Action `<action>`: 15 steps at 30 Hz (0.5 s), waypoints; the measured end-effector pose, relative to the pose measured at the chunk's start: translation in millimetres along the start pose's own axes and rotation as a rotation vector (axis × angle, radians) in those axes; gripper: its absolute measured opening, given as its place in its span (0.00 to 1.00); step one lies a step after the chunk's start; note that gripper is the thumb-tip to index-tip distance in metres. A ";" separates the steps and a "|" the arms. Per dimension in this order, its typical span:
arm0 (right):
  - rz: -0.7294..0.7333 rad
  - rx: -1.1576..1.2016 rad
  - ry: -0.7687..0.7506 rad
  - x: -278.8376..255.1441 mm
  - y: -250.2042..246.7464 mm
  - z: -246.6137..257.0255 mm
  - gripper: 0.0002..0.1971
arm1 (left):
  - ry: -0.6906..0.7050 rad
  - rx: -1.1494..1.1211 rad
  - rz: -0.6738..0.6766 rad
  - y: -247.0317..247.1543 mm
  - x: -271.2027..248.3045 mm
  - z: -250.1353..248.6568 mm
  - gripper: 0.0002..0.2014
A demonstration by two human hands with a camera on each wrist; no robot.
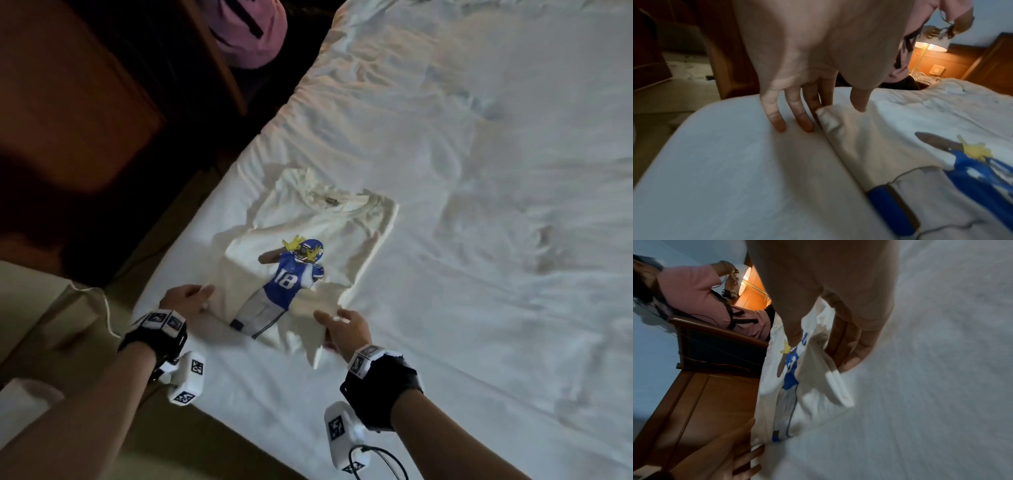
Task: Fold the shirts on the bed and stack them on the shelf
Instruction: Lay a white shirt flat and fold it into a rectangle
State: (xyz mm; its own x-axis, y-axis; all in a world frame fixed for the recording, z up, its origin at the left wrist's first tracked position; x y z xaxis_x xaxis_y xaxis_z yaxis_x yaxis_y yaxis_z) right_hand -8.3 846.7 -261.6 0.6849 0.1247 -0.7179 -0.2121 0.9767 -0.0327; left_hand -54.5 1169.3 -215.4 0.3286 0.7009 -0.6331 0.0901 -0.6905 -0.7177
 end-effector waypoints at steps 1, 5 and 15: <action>0.042 -0.052 0.001 -2.5 4.4 3.2 0.26 | 0.003 -0.034 0.007 0.5 3.5 2.1 0.15; 0.098 -0.061 -0.016 -8.5 15.7 13.9 0.05 | -0.030 -0.286 0.032 -3.2 5.3 0.5 0.07; 0.192 -0.183 0.085 -21.0 9.0 -5.8 0.05 | -0.190 -0.123 0.054 -4.0 15.9 38.6 0.05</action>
State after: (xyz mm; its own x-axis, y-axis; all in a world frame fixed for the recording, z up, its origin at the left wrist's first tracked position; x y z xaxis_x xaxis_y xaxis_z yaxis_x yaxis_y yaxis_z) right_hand -28.6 851.9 -250.9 0.5608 0.2824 -0.7783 -0.4606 0.8875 -0.0099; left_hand -85.9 1190.1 -233.8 0.1547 0.6751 -0.7213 0.1944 -0.7366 -0.6477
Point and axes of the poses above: each hand's wrist, its own x-axis towards the middle knuckle, its own y-axis out of the palm, z = x × y, the point moved 4 cm from there along x, towards the middle knuckle, and after that the axes turned 10 degrees about -y, right-handed, at the moved point
